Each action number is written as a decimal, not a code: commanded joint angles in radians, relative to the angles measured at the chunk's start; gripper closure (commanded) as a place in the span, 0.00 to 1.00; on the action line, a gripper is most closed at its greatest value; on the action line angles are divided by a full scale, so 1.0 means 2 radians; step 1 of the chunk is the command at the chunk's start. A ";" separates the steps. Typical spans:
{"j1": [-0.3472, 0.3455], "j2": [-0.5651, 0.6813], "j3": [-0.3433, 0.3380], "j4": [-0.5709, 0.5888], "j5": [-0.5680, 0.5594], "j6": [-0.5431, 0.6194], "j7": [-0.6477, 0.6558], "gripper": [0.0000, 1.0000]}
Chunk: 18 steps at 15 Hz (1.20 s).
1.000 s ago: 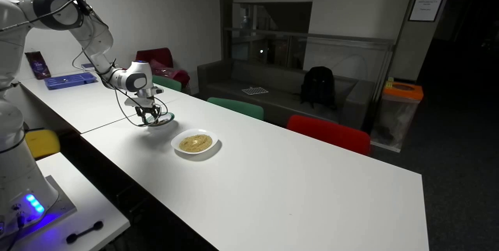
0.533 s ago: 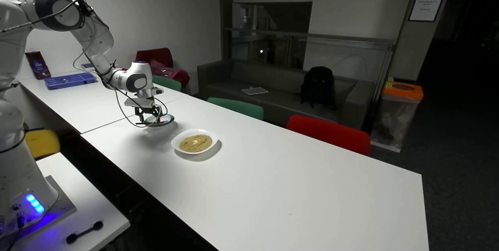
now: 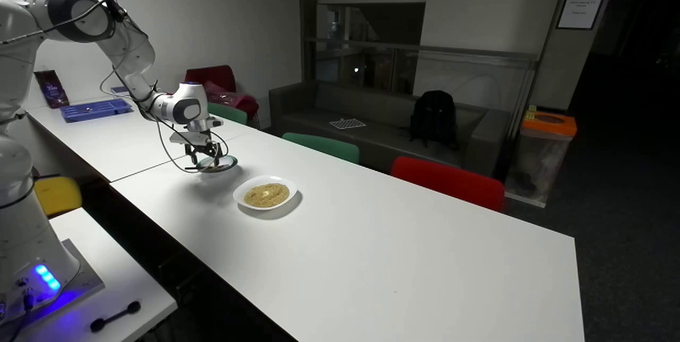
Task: Use the silver spoon to spoon out some contents from the bowl on the left and place them in the bowl on the right
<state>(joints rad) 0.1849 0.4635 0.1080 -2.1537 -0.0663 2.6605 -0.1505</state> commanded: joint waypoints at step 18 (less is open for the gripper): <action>0.000 -0.105 0.001 -0.078 0.006 -0.031 0.103 0.08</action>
<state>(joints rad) 0.1972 0.3079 0.1034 -2.2452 -0.0653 2.5806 0.0333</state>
